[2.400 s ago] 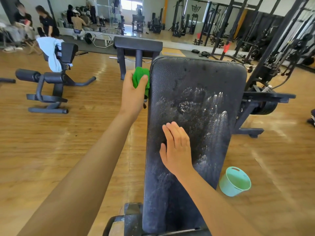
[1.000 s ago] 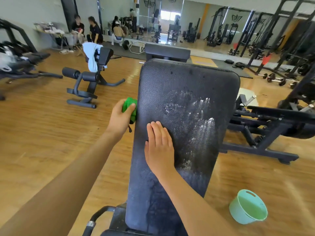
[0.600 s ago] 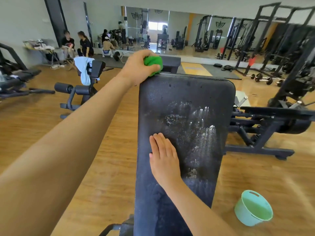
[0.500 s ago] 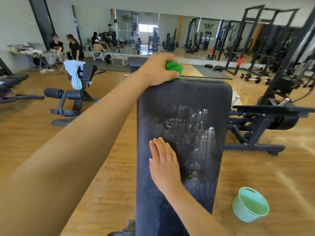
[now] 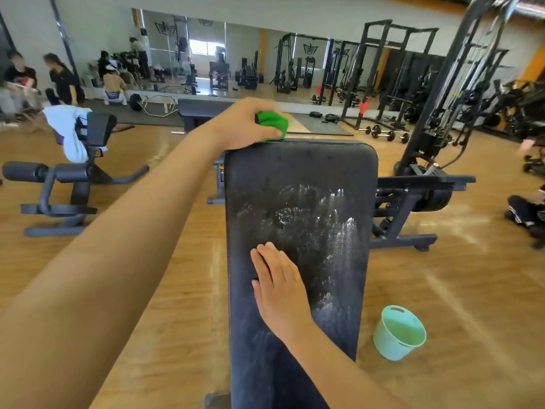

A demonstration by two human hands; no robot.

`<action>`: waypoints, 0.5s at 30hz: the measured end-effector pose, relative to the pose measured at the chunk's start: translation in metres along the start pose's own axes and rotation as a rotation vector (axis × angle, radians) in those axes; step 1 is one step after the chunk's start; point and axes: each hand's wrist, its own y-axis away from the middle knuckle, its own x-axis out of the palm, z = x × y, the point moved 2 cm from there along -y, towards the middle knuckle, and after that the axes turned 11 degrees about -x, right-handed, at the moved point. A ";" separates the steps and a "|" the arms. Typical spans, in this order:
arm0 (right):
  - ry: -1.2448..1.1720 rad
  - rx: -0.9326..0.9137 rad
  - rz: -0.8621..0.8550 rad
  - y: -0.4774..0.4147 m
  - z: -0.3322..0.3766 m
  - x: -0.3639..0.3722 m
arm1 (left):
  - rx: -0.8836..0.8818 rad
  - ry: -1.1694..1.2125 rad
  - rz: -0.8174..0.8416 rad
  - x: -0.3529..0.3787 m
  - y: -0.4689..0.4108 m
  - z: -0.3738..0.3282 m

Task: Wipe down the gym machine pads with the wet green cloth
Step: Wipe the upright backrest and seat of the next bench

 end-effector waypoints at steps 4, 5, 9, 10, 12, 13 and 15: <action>-0.039 0.024 0.006 0.001 0.004 0.003 | 0.073 -0.147 0.063 0.023 -0.016 -0.035; -0.032 0.017 0.013 0.001 0.003 0.003 | 0.058 -0.176 0.072 0.027 -0.020 -0.040; -0.031 -0.021 0.018 0.001 -0.003 0.000 | -0.015 -0.139 0.079 0.013 -0.016 -0.023; -0.035 -0.020 0.021 0.001 -0.003 -0.001 | -0.030 -0.121 0.069 0.006 -0.010 -0.016; -0.046 -0.005 0.020 0.001 0.000 0.000 | -0.080 -0.042 0.038 -0.006 0.005 -0.001; -0.053 0.006 0.017 0.002 0.002 0.001 | -0.109 0.022 0.009 -0.010 0.014 0.007; -0.075 0.027 0.012 0.003 0.006 0.001 | -0.139 0.173 -0.096 -0.013 0.031 0.024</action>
